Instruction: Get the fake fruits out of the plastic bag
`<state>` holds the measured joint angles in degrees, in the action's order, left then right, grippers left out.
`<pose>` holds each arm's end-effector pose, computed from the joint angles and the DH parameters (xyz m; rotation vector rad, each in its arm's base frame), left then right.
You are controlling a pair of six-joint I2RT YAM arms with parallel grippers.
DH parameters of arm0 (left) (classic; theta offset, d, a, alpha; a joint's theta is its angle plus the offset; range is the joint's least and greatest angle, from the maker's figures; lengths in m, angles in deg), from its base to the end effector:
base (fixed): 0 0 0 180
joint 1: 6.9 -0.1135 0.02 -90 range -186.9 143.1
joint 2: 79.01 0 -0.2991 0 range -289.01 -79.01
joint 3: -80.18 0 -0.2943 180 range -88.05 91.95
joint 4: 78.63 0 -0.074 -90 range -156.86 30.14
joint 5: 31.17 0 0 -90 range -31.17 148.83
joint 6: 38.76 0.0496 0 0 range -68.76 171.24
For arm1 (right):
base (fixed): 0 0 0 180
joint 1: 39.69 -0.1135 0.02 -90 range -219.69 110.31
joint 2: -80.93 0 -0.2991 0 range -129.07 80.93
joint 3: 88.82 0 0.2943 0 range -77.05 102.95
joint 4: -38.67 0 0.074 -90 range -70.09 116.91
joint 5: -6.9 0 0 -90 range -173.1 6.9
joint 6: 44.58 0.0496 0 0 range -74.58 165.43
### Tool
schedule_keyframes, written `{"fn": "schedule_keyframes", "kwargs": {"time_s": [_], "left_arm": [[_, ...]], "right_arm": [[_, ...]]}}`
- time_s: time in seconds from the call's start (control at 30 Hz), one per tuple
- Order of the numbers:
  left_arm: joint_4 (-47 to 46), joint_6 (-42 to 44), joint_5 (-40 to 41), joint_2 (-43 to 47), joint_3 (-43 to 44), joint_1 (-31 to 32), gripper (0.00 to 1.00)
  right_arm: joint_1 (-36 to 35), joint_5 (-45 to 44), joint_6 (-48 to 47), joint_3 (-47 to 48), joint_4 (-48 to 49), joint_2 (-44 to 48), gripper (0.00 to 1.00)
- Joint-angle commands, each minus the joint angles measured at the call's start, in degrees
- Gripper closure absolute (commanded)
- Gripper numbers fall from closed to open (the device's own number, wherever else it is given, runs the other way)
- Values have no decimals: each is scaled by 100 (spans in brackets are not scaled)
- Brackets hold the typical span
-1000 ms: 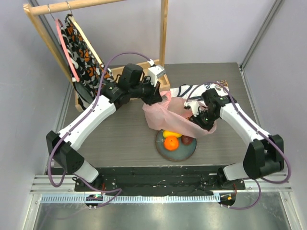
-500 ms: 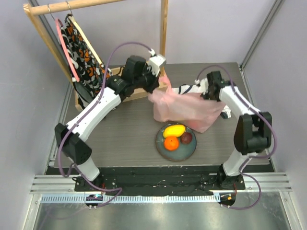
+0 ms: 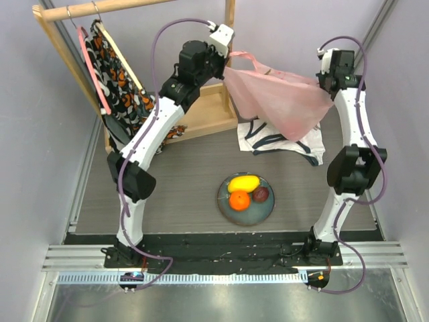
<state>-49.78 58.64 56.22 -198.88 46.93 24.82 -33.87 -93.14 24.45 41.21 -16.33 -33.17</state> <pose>0.4709 -0.2937 0.5017 0.5749 1.5116 -0.3651 0.5169 -0.0614 0.3899 -0.2057 2.2696 -0.4458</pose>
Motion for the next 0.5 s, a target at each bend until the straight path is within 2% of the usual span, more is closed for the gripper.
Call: {"fn": "schedule_keyframes", "kwargs": {"time_s": [0.0,0.1,0.23,0.37,0.47], "left_arm": [[-680,-212,-203,1375,-1216,-105,100],[-426,-449,-836,1939,-2997,-96,100],[-13,-861,-1302,2258,-4311,70,100],[111,-1309,-1400,2240,-4858,185,100],[76,-1486,-1304,2407,-4999,281,100]], "right_arm": [[-55,607,366,-1161,-114,1178,99],[-90,810,339,-2655,-123,1768,99],[-230,1390,243,-4439,-88,2260,85],[-354,1776,322,-4628,-280,2507,70],[-450,2092,165,-4102,-552,2726,69]]}}
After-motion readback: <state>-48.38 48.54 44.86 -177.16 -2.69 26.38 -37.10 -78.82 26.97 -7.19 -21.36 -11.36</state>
